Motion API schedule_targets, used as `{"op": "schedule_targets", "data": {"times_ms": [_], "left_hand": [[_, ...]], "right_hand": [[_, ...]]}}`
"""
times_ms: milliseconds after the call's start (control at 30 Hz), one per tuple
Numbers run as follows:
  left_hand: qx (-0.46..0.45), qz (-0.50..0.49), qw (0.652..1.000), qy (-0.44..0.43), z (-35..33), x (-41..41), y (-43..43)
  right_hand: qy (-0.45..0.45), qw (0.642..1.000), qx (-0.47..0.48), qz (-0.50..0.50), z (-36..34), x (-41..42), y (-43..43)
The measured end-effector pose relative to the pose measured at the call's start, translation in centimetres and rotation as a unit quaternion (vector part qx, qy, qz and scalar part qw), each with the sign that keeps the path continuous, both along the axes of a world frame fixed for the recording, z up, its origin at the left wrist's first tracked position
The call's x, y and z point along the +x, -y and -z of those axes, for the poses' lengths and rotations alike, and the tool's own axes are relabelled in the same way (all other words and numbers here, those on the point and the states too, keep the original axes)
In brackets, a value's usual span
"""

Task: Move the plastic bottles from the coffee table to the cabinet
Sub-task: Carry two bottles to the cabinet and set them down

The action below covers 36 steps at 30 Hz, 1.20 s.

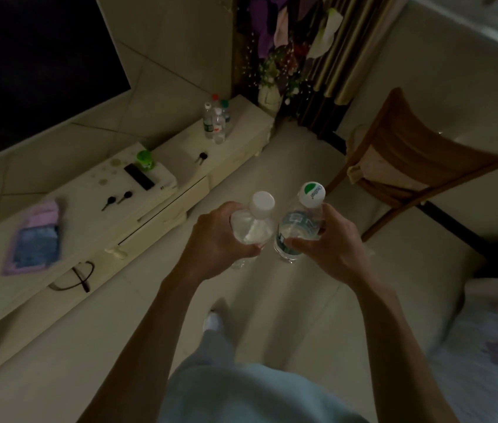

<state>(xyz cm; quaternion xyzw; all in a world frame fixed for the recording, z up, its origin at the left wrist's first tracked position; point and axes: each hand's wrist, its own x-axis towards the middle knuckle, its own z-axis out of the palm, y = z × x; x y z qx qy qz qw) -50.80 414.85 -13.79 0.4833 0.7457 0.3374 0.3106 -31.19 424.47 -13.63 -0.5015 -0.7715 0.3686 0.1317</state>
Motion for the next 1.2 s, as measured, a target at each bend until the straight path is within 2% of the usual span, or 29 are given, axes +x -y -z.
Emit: {"op": "schedule_targets", "data": {"times_ms": [233,500,900,1200], "left_hand": [[-0.004,-0.001,1.000,-0.005,-0.4,-4.9,-5.3],[-0.019,-0.006,1.000,0.008,-0.2,-6.8,-10.4],[-0.029,-0.150,0.988,-0.017,-0.5,-6.4,-19.2],[-0.038,-0.207,0.977,-0.010,-1.3,-3.4,-26.2]], "right_hand": [[-0.013,0.999,-0.012,0.029,-0.9,-4.7,-4.6],[-0.011,1.000,-0.016,0.016,-0.2,-7.4,-10.6],[-0.005,0.995,0.002,-0.103,-1.1,-9.8,-24.2],[-0.003,0.986,0.010,-0.165,-1.1,-8.9,-32.2]]}}
